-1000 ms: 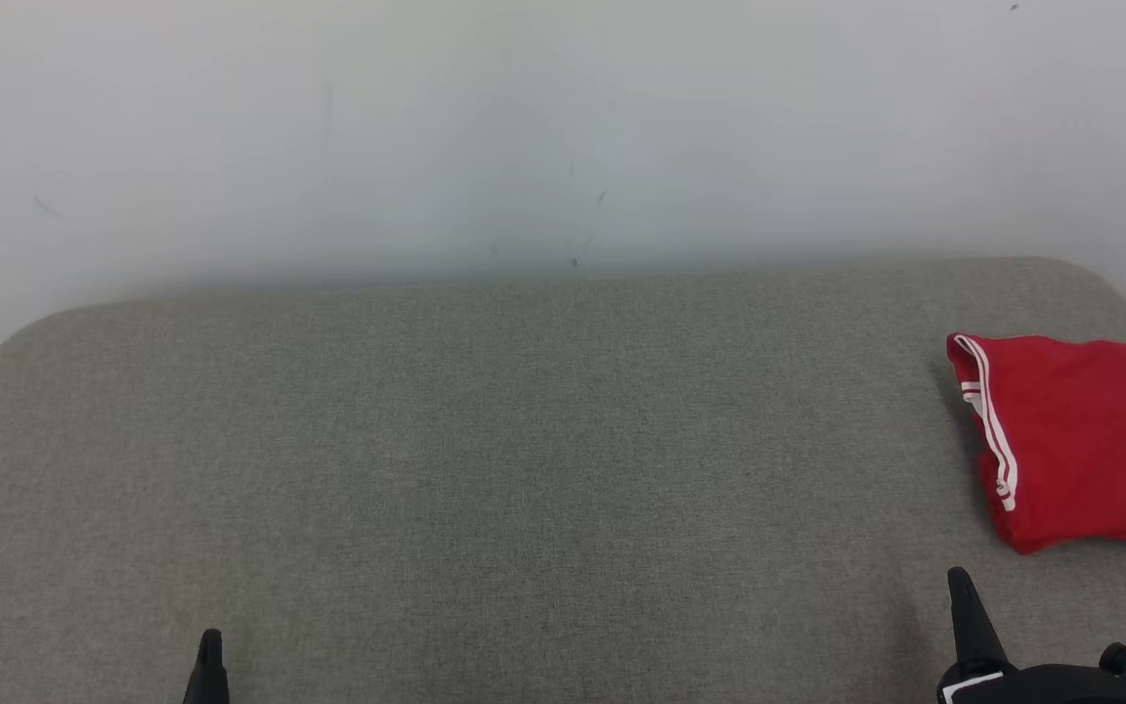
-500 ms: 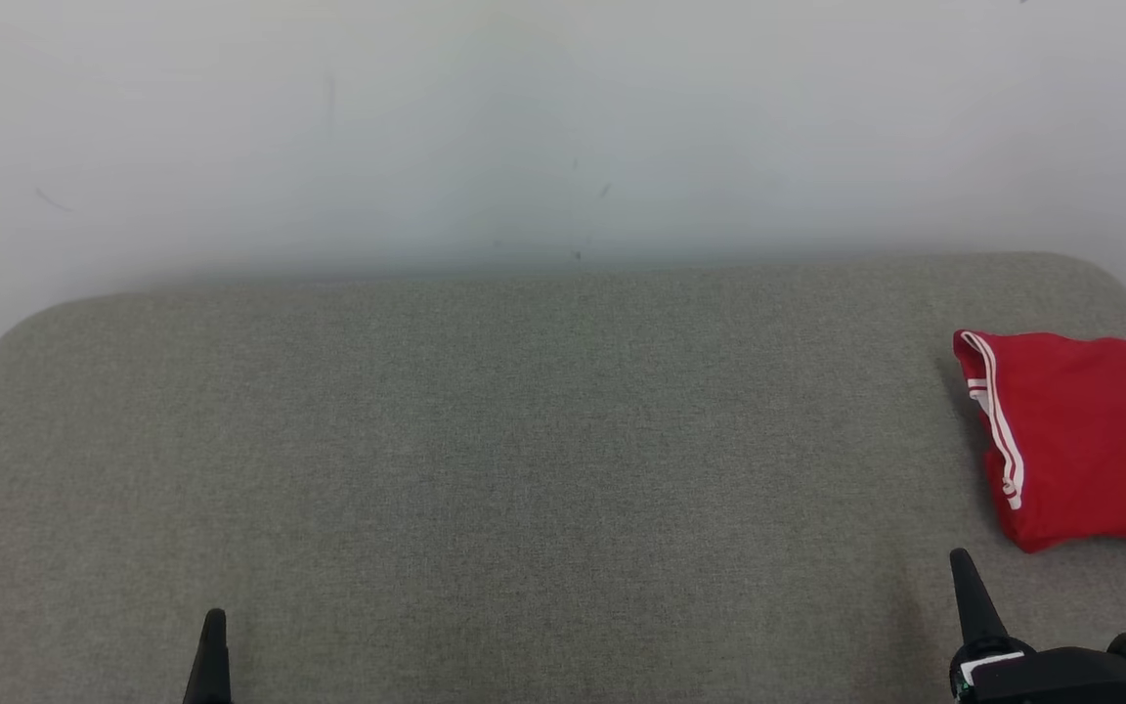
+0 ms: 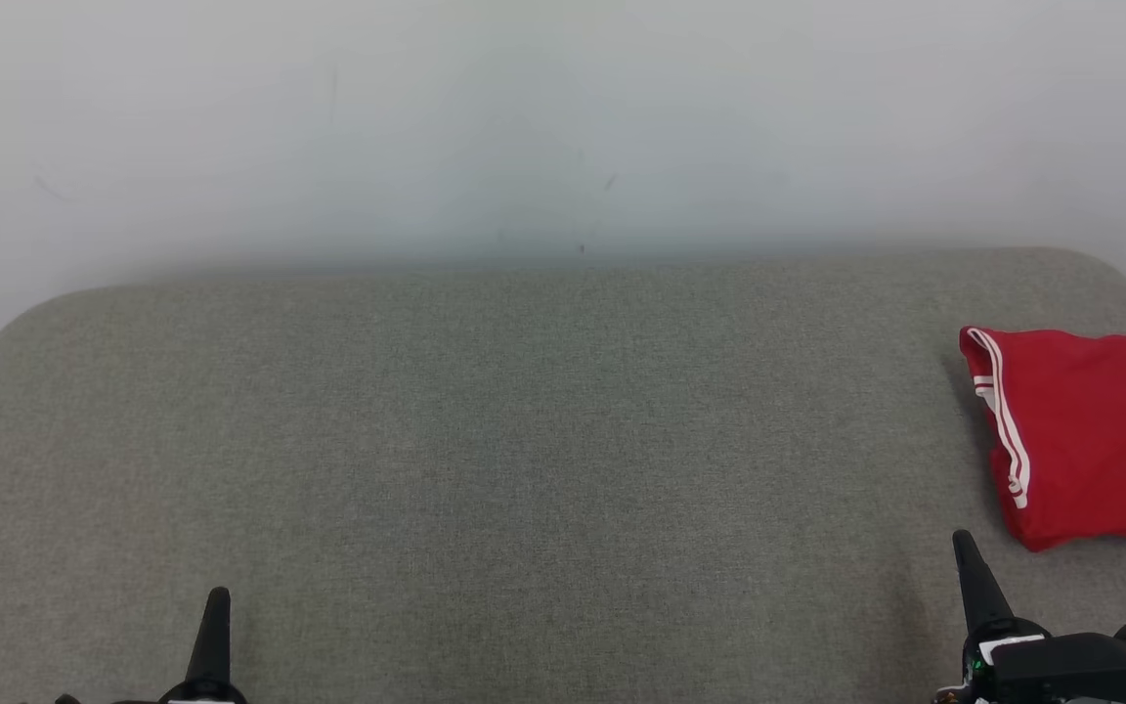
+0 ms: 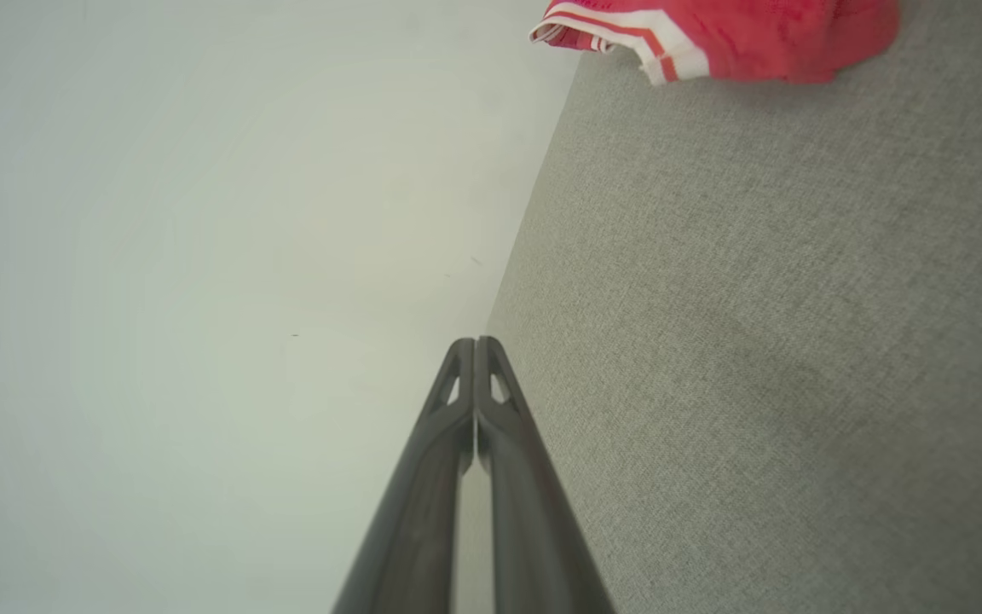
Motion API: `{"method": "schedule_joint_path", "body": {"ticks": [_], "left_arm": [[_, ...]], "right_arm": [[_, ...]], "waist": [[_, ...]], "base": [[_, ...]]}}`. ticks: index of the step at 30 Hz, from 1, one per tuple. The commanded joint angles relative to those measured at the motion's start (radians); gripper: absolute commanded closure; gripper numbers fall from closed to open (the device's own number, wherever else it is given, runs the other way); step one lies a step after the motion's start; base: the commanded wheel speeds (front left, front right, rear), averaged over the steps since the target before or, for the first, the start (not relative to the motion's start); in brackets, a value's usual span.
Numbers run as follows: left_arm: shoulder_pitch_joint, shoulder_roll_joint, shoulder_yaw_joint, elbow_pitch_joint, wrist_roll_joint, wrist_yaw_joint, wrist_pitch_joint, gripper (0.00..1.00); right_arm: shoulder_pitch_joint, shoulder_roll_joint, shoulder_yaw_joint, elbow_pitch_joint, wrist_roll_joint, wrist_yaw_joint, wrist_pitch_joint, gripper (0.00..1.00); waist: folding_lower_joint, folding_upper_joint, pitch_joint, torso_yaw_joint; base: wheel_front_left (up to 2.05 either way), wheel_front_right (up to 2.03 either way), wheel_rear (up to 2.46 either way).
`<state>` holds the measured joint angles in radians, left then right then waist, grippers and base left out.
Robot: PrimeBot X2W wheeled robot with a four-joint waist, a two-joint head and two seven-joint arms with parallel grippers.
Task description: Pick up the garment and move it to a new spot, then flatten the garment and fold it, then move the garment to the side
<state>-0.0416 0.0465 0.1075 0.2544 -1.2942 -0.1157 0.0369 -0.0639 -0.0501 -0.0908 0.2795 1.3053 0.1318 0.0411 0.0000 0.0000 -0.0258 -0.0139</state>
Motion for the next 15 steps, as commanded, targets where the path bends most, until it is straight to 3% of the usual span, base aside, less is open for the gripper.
{"method": "schedule_joint_path", "body": {"ticks": [1, 15], "left_arm": [[-0.019, 0.005, 0.004, -0.009, -0.018, -0.007, 0.004, 1.00], [-0.042, 0.005, 0.005, -0.009, -0.137, -0.010, 0.034, 1.00]], "right_arm": [[-0.016, -0.001, -0.004, -0.009, 0.018, -0.001, 0.004, 1.00], [-0.028, -0.001, -0.013, -0.021, 0.133, -0.002, 0.032, 1.00]], "waist": [[0.0000, 0.0000, 0.001, 0.000], [0.0000, 0.0000, 0.011, 0.005]], "base": [[0.00, 0.00, 0.00], [0.00, 0.00, 0.00]]}}
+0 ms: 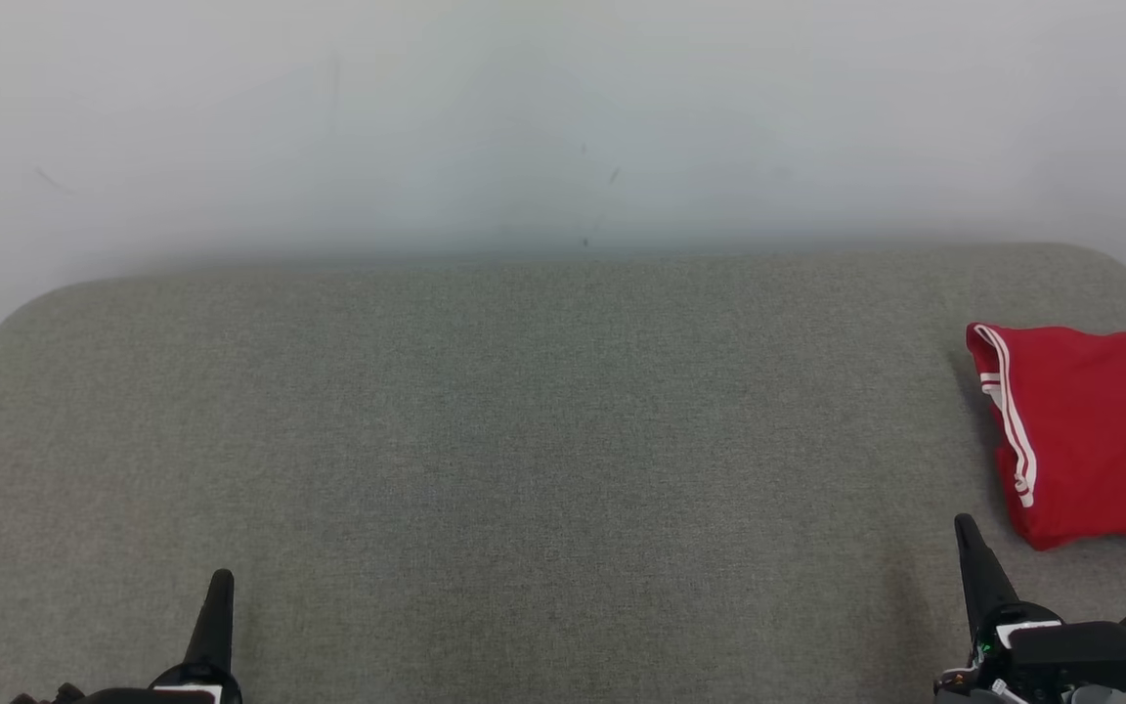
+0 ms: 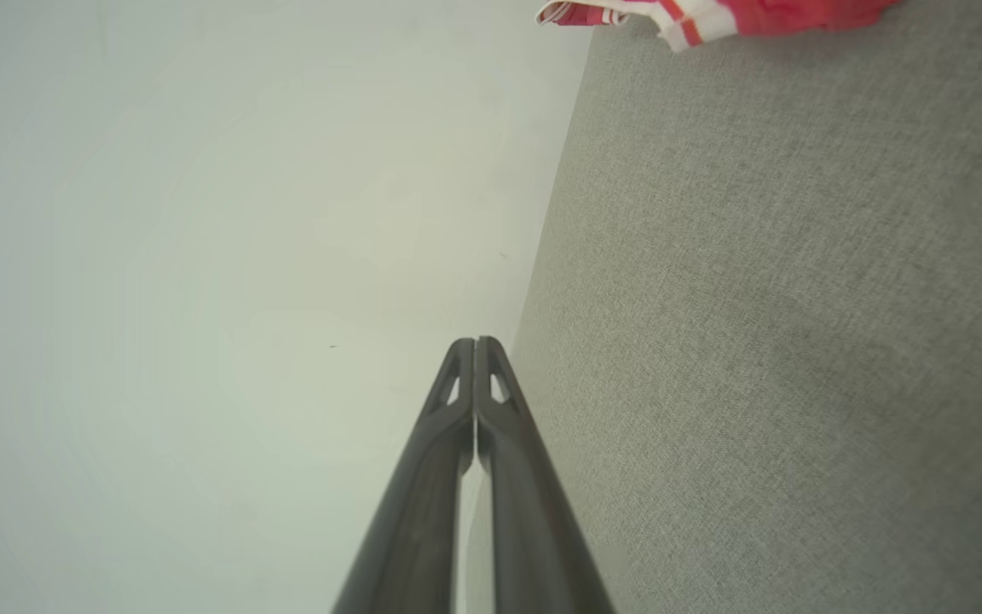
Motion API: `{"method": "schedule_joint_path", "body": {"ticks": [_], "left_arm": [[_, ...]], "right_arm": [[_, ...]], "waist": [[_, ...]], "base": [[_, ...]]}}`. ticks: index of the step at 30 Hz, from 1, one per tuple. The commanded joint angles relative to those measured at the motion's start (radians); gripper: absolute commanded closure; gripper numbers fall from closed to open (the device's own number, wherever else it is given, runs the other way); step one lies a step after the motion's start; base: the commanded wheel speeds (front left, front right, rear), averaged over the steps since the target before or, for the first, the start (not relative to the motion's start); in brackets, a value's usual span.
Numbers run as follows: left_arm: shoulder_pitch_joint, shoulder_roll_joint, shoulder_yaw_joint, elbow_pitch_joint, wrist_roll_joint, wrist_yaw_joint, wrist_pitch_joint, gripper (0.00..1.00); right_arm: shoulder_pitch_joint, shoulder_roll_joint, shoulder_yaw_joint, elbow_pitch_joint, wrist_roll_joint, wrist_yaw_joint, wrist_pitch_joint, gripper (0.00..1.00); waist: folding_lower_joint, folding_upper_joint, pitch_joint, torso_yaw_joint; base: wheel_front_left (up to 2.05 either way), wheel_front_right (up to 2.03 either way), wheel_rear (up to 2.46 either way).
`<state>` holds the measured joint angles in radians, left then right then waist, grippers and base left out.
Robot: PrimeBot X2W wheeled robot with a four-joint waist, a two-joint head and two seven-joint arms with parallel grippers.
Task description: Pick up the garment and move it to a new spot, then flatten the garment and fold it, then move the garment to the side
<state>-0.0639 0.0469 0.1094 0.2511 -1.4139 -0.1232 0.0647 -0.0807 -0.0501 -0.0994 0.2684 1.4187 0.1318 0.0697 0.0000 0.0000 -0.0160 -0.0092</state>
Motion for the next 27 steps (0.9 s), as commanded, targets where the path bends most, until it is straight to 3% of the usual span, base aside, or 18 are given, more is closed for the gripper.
{"method": "schedule_joint_path", "body": {"ticks": [1, 27], "left_arm": [[-0.022, 0.005, 0.003, -0.006, -0.027, -0.003, 0.008, 1.00], [-0.053, 0.005, 0.006, -0.007, -0.204, -0.009, 0.052, 1.00]], "right_arm": [[-0.013, -0.001, -0.005, -0.010, 0.027, -0.002, 0.006, 1.00], [-0.033, 0.000, -0.017, -0.026, 0.198, -0.002, 0.048, 1.00]], "waist": [[0.0000, 0.0000, 0.002, 0.001], [0.0000, 0.0000, 0.019, 0.009]], "base": [[0.00, 0.00, 0.00], [0.00, 0.00, 0.00]]}}
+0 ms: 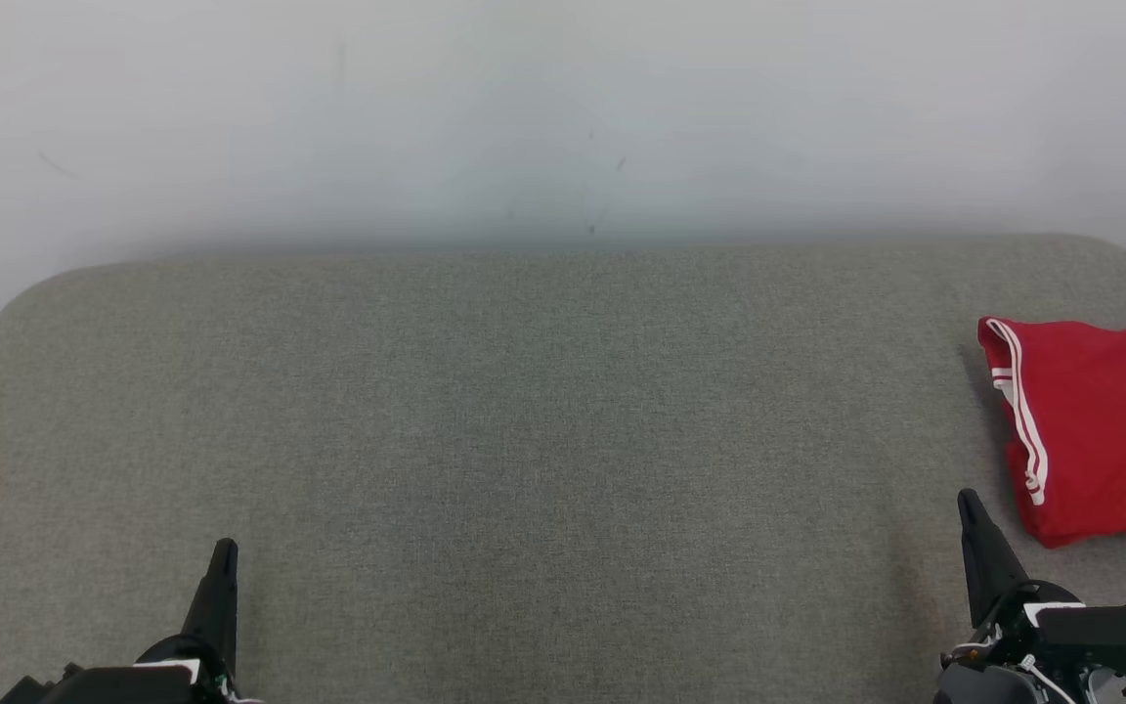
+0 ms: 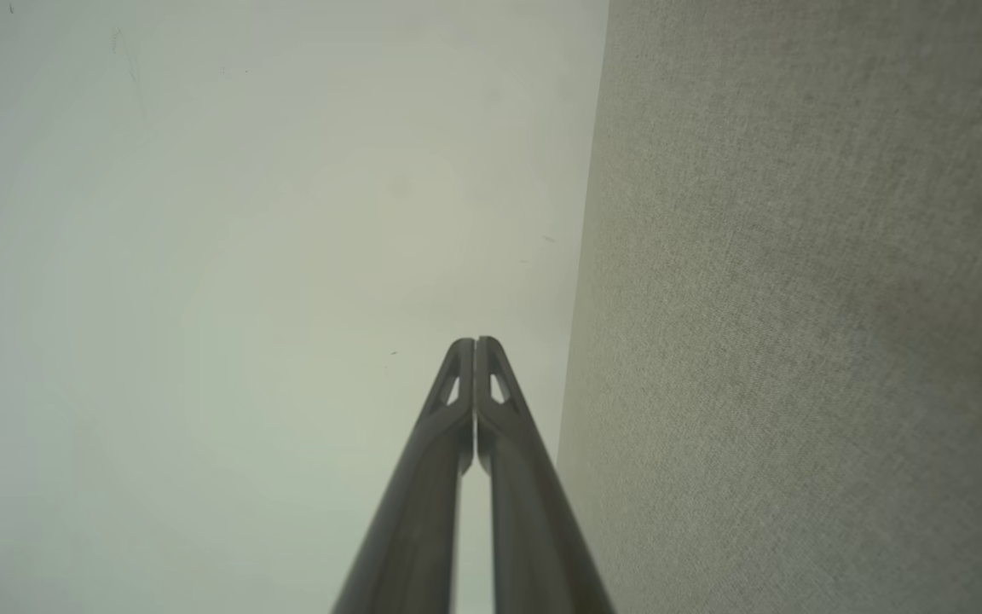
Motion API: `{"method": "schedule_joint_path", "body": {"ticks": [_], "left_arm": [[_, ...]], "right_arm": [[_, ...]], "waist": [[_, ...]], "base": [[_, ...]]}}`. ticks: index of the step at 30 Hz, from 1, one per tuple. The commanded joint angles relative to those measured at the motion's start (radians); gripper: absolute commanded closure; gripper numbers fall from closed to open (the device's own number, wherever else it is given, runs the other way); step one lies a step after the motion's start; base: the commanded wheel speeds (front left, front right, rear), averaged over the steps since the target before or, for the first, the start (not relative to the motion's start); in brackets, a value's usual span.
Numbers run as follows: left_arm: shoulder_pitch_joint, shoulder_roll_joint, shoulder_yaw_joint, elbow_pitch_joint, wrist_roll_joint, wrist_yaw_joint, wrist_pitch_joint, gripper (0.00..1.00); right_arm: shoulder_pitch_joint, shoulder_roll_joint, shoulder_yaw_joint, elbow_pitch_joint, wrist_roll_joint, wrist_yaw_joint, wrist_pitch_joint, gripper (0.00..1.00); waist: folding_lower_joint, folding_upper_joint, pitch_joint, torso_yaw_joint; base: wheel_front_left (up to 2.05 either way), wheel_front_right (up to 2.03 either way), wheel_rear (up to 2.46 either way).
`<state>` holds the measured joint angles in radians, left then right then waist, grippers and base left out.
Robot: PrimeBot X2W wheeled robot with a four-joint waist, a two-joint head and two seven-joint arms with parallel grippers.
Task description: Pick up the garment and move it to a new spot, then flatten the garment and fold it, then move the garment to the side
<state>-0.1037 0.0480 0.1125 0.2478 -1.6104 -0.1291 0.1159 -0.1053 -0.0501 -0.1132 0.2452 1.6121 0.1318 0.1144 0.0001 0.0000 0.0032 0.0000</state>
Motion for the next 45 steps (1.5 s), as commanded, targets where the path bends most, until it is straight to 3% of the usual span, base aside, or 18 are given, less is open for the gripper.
{"method": "schedule_joint_path", "body": {"ticks": [1, 45], "left_arm": [[-0.012, 0.004, 0.003, -0.004, -0.005, -0.003, 0.000, 1.00], [-0.012, 0.004, 0.003, -0.004, -0.005, -0.003, 0.000, 1.00]], "right_arm": [[-0.007, 0.000, -0.003, -0.002, 0.001, -0.002, 0.003, 1.00], [-0.007, 0.000, -0.002, -0.002, 0.002, -0.002, 0.003, 1.00]], "waist": [[-0.0001, 0.0000, 0.000, 0.000], [-0.0001, 0.0000, 0.000, 0.000]], "base": [[0.00, 0.00, 0.00], [0.00, 0.00, 0.00]]}}
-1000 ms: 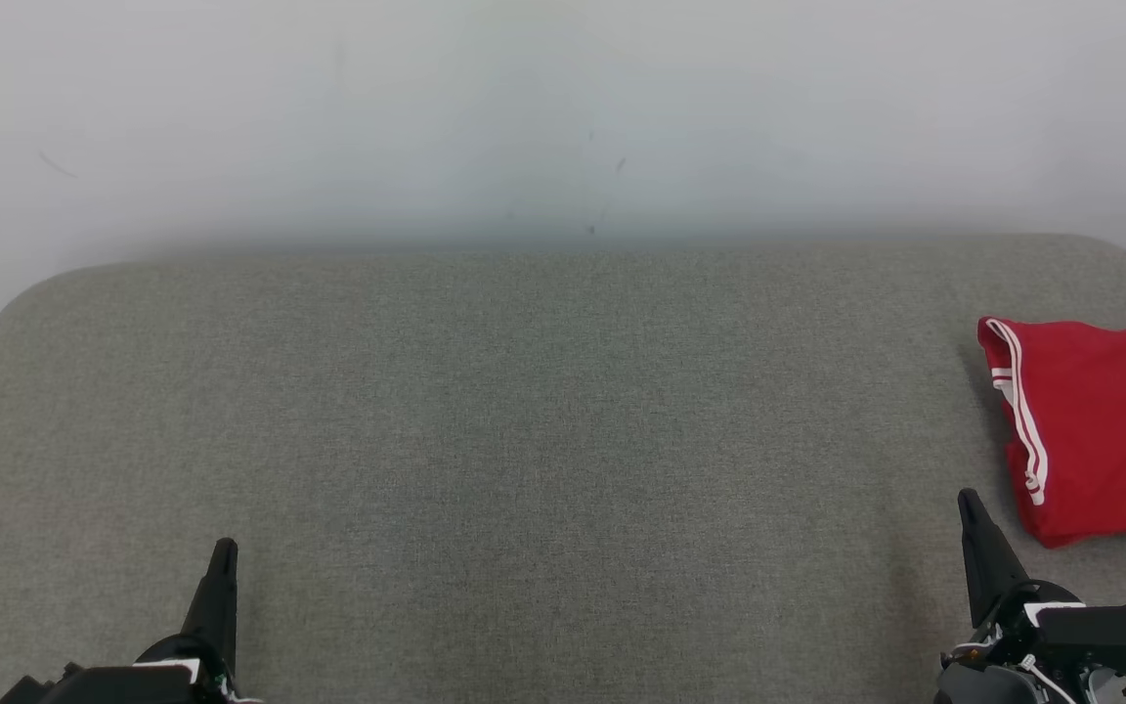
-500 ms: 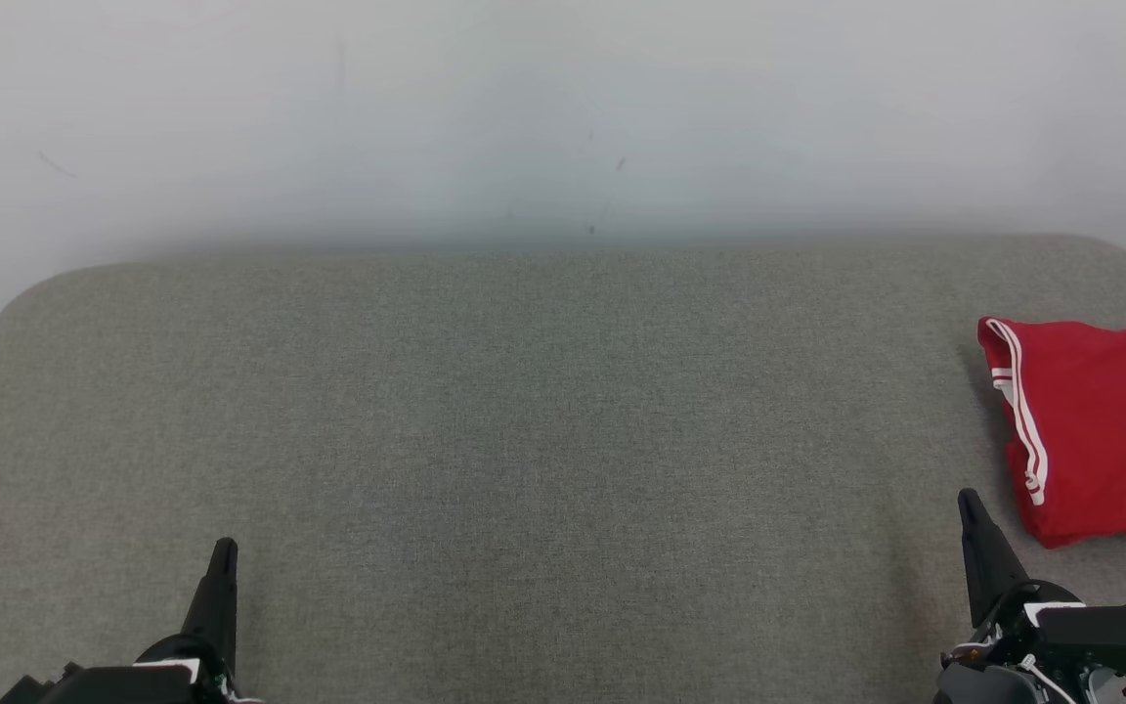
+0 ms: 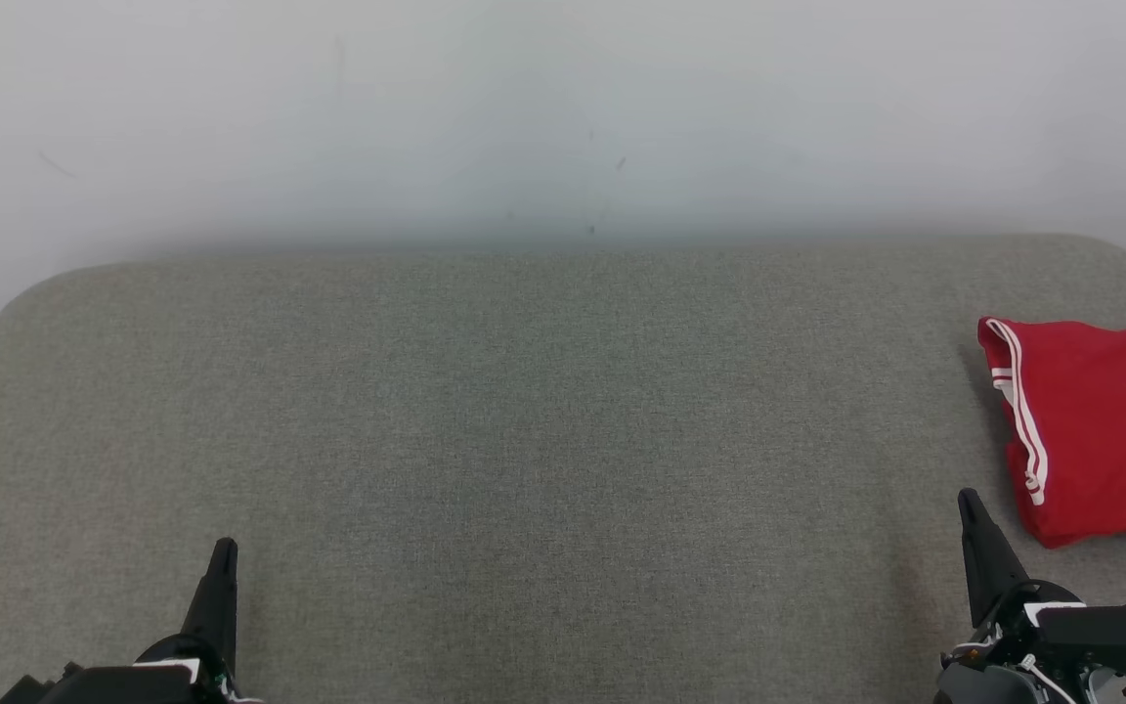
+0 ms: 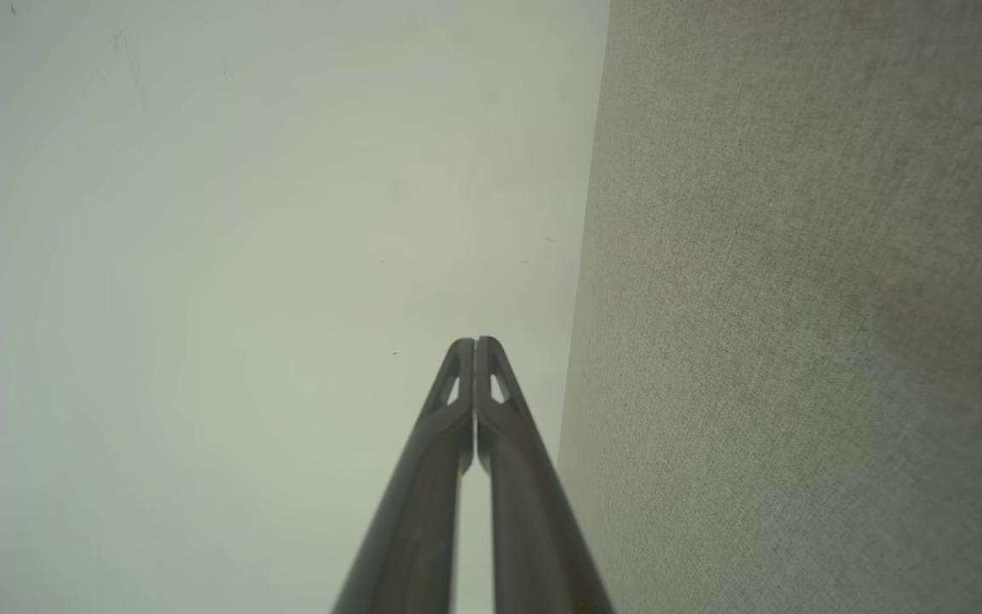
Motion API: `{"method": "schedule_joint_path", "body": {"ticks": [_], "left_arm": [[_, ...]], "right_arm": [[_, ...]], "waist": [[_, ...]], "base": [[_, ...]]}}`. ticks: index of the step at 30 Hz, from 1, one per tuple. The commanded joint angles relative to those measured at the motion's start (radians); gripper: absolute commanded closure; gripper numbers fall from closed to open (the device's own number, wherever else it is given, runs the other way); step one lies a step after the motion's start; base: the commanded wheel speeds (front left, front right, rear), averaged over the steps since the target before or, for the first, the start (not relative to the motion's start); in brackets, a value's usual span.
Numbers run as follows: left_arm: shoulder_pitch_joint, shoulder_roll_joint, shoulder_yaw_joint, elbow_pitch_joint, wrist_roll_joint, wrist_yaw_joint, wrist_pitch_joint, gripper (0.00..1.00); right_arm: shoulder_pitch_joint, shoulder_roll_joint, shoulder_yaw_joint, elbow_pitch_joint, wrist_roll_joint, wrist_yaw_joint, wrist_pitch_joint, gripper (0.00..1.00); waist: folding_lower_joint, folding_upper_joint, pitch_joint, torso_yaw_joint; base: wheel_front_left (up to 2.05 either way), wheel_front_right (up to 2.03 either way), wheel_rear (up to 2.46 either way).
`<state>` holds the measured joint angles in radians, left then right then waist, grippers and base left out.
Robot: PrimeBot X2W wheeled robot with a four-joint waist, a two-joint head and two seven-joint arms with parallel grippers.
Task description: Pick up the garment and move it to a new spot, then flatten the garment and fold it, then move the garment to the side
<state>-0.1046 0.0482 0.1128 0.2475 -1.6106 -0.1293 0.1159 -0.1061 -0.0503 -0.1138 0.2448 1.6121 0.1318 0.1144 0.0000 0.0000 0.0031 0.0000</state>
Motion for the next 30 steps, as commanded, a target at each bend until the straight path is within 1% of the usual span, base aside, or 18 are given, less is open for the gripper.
{"method": "schedule_joint_path", "body": {"ticks": [1, 30], "left_arm": [[-0.011, 0.004, 0.002, -0.004, -0.005, -0.003, 0.000, 1.00], [-0.011, 0.004, 0.003, -0.004, -0.005, -0.003, 0.000, 1.00]], "right_arm": [[-0.006, 0.000, -0.002, -0.002, 0.002, -0.002, 0.003, 1.00], [-0.006, 0.000, -0.002, -0.002, 0.002, -0.002, 0.003, 1.00]], "waist": [[0.0000, 0.0000, 0.000, 0.000], [0.0000, 0.0000, 0.000, 0.000]], "base": [[0.00, 0.00, 0.00], [0.00, 0.00, 0.00]]}}
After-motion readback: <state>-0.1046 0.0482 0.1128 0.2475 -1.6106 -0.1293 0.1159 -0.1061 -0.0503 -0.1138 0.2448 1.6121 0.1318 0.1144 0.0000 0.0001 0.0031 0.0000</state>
